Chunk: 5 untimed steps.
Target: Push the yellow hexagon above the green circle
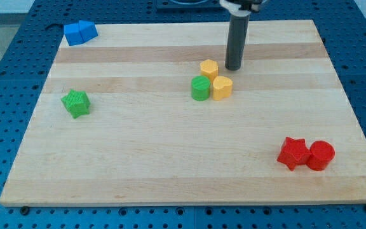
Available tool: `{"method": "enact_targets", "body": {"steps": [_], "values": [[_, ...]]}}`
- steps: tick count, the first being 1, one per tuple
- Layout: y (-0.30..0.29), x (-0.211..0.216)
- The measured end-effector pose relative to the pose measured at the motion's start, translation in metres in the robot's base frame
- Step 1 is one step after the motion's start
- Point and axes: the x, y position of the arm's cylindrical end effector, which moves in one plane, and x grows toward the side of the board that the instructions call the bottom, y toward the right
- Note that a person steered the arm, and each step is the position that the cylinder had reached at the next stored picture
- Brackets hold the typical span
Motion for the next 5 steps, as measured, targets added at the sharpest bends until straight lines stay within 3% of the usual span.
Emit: {"method": "enact_targets", "body": {"steps": [1,2,3,4,5], "values": [[-0.018,-0.012],[-0.056,0.011],[-0.046,0.022],[-0.034,0.007],[0.013,-0.015]]}}
